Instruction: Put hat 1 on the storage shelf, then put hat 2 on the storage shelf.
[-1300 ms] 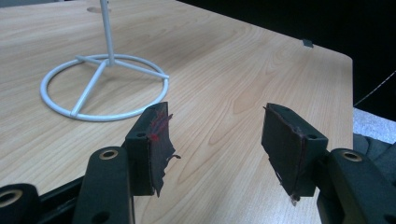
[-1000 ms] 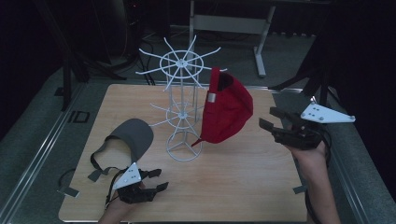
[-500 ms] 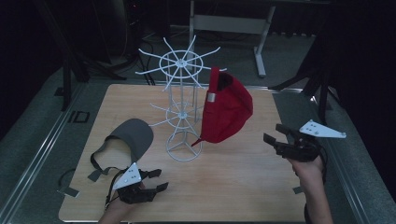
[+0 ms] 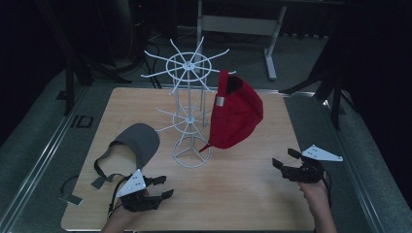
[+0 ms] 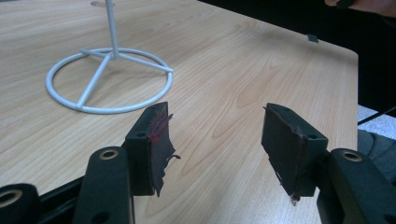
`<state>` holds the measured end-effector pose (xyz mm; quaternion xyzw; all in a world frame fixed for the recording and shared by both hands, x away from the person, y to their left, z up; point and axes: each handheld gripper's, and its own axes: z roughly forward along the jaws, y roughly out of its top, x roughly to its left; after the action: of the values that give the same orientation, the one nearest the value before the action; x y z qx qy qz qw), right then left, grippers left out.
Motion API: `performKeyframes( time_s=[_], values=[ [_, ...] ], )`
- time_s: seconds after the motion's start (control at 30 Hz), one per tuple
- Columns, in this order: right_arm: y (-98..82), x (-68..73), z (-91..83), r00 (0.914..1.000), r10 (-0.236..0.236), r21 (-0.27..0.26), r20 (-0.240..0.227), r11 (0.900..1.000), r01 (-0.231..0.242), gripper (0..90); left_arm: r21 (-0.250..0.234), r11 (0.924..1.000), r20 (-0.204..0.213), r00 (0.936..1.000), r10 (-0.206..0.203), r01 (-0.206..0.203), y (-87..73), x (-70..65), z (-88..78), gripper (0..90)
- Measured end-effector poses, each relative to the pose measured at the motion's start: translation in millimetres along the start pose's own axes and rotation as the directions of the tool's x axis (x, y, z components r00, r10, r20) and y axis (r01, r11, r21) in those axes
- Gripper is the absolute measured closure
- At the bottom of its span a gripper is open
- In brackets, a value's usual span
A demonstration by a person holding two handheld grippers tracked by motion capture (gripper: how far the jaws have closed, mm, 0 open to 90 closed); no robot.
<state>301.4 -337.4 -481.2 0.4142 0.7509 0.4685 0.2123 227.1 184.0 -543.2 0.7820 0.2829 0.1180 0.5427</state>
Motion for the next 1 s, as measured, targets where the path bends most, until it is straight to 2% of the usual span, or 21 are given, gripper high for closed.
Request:
performKeyframes(
  time_s=[0.1,0.17,0.27,0.53,0.7,0.87,0.97,1.0],
  values=[
    [-11.6,-3.3,-2.1,0.9998,-0.017,-0.018,0.008,1.000,0.017,19.2,0.003,1.0000,-0.004,1.0000,0.005,-0.005,-0.2,-0.5,-0.9,42.4],
    [-19.0,-4.7,-2.3,0.9988,-0.028,-0.023,0.040,0.999,0.029,19.2,0.002,1.0000,-0.009,0.9999,0.007,-0.007,-0.4,-1.0,-2.0,42.4],
    [-26.3,-6.1,-2.0,0.9973,-0.042,-0.008,0.061,0.999,0.043,19.4,0.003,1.0000,-0.016,0.9998,0.008,-0.008,-0.7,-1.2,-4.2,42.4],
    [-50.6,-10.2,2.4,0.9947,-0.003,0.016,0.103,1.000,0.001,18.6,-0.003,1.0000,-0.065,0.9979,0.000,0.000,-5.9,1.9,-20.9,42.7],
    [-59.0,-12.6,5.0,0.9903,0.013,0.021,0.138,1.000,-0.016,18.7,-0.008,0.9999,-0.114,0.9934,-0.013,0.012,-10.8,6.6,-37.7,42.7],
    [-65.0,-14.0,6.5,0.9886,0.033,0.013,0.147,0.999,-0.035,18.6,-0.015,0.9994,-0.181,0.9829,-0.034,0.031,-19.4,13.4,-58.4,43.1],
    [-67.1,-14.6,8.0,0.9889,0.037,0.017,0.144,0.999,-0.040,18.7,-0.020,0.9990,-0.233,0.9716,-0.043,0.039,-23.9,18.4,-73.1,43.2],
    [-67.6,-14.9,8.1,0.9894,0.039,0.014,0.140,0.999,-0.042,18.6,-0.023,0.9988,-0.262,0.9639,-0.049,0.044,-25.8,20.4,-79.6,43.2]
  ],
)
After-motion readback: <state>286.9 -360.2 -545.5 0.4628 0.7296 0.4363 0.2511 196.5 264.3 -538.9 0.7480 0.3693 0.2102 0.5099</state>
